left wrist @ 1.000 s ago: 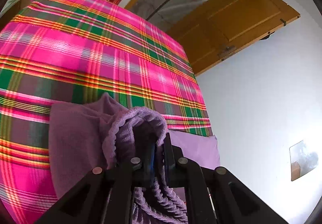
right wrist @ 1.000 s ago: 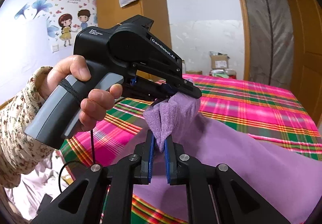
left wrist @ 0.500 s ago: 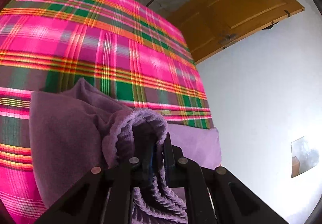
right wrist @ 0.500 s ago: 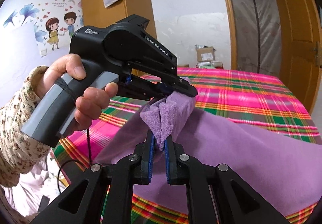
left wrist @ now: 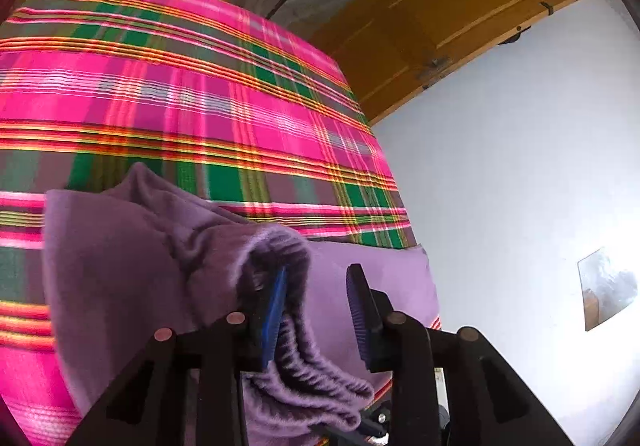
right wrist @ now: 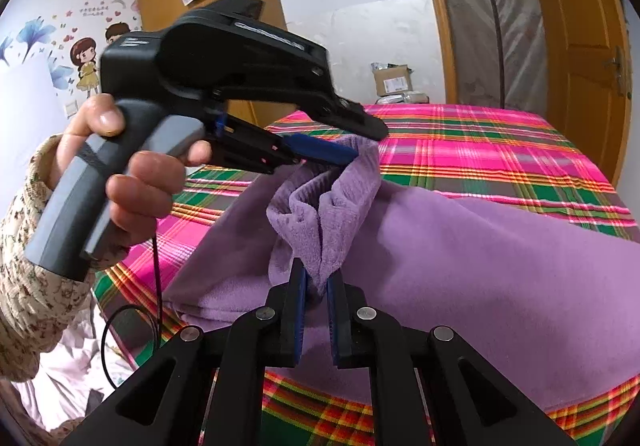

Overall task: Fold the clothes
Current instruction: 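Open the left gripper and release the cuff onto the garment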

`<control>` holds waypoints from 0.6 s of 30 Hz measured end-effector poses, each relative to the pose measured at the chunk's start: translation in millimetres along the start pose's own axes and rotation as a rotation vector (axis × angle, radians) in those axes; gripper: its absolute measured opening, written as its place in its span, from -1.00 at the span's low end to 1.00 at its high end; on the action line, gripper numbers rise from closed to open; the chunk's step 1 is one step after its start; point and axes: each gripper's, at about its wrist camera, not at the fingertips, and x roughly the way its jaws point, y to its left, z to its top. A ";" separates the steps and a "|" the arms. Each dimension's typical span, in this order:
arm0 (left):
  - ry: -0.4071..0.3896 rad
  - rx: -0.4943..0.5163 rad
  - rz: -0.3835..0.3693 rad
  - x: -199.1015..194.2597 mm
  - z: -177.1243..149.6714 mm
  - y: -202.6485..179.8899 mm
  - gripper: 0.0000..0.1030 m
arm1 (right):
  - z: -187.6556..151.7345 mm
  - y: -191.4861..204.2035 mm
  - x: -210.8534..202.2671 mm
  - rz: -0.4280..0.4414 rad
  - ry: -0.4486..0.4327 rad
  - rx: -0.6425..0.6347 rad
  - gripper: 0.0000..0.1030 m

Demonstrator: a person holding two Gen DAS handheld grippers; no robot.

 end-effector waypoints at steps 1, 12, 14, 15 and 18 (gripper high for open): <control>-0.013 -0.002 0.000 -4.8 -1.1 1.4 -0.38 | -0.7 -0.8 0.0 0.000 0.002 0.003 -0.81; -0.147 -0.135 0.053 -56.8 -33.5 51.3 -0.38 | -9.0 -15.1 3.0 -0.004 0.048 0.036 -0.78; -0.176 -0.160 0.048 -67.5 -39.2 59.6 -0.38 | -11.1 -17.1 3.3 -0.004 0.057 0.049 -0.78; -0.189 -0.172 0.043 -71.1 -41.1 62.4 -0.38 | -11.8 -17.3 3.2 -0.004 0.062 0.052 -0.77; -0.210 -0.188 0.051 -79.1 -48.0 68.7 -0.38 | -12.7 -17.3 2.5 -0.014 0.065 0.044 -0.69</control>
